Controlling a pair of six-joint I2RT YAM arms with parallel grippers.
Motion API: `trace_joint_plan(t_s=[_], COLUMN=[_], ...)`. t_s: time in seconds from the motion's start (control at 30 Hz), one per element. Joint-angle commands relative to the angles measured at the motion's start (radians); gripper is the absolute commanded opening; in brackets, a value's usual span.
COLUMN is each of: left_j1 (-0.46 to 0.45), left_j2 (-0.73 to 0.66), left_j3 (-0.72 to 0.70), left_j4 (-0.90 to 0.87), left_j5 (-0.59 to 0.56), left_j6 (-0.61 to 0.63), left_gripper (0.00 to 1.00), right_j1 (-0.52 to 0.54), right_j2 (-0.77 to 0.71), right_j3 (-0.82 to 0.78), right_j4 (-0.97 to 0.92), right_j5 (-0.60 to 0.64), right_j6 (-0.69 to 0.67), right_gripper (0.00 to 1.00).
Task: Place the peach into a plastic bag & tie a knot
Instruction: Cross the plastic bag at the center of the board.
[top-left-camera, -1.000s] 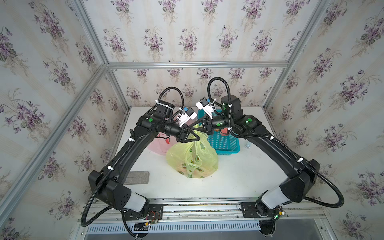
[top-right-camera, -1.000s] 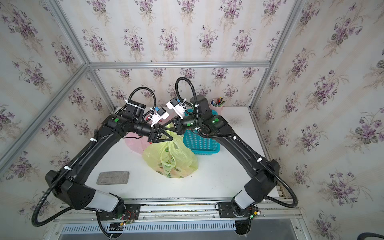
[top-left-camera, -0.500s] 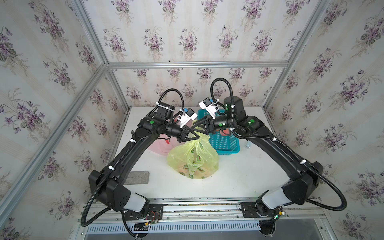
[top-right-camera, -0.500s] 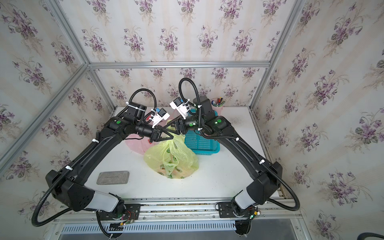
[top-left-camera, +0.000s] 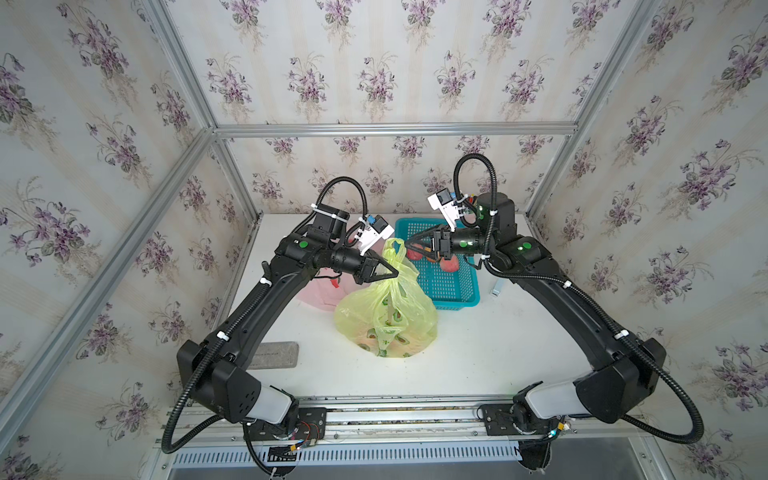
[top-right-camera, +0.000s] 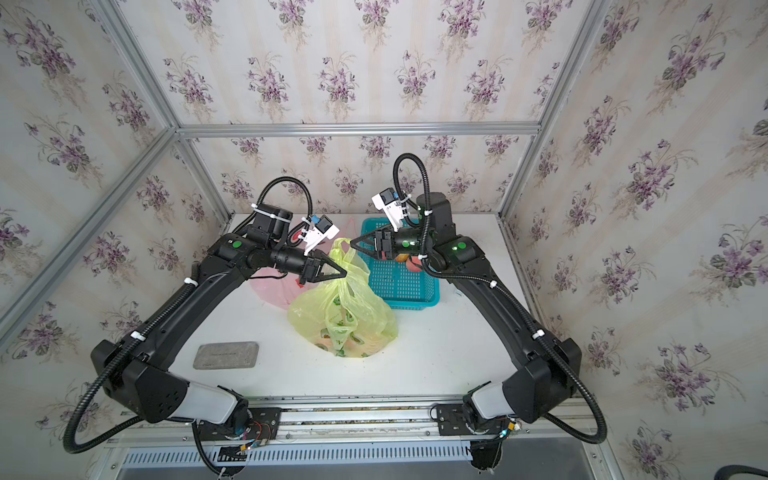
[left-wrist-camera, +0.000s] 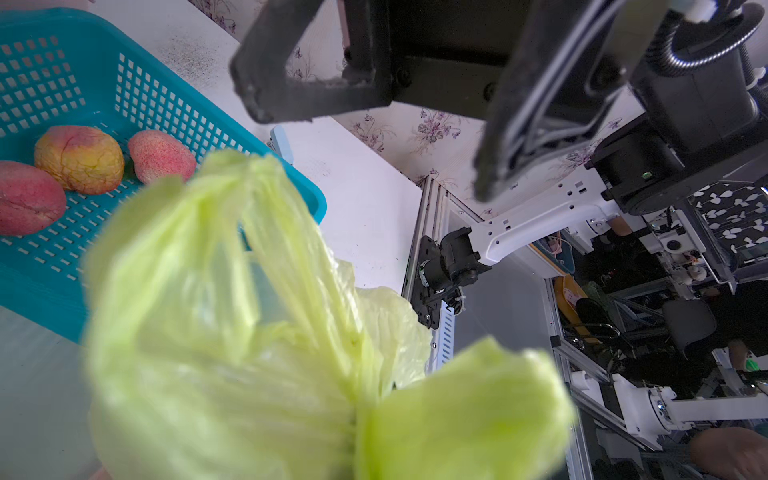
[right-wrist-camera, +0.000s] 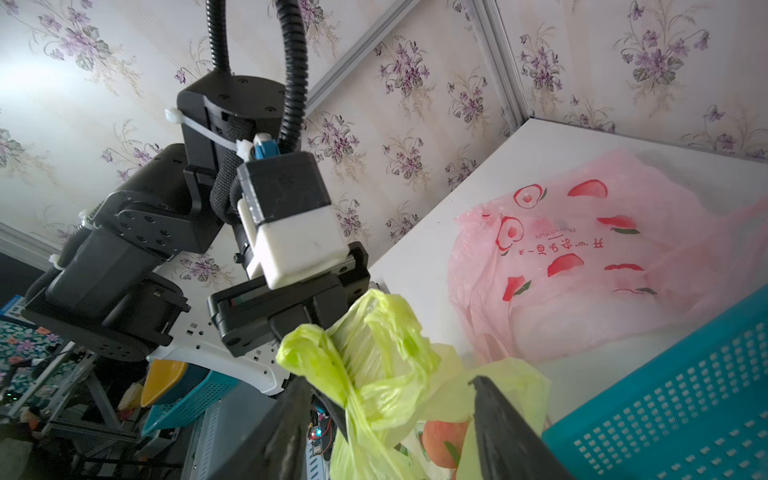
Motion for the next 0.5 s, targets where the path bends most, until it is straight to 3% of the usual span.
trace_joint_plan(t_s=[0.0,0.37,0.4,0.47], left_j1=[0.001,0.000,0.000,0.000], left_j2=[-0.006,-0.009,-0.008,-0.011], left_j3=[-0.002,-0.003,-0.003,-0.003], left_j4=[0.021,0.021,0.021,0.021], left_j5=[0.024,0.025,0.025,0.024], left_j6=[0.001,0.001,0.001,0.001], left_gripper=[0.01,0.02,0.02,0.02], right_j1=[0.009,0.043,0.043,0.043], right_j2=[0.027,0.102,0.104,0.109], right_j3=[0.023,0.087,0.090,0.092], right_j4=[0.078,0.040,0.029,0.002], right_j5=[-0.069,-0.068,-0.054,-0.028], right_j6=[0.026,-0.002,-0.009,-0.024], right_gripper=[0.56,0.43,0.44,0.58])
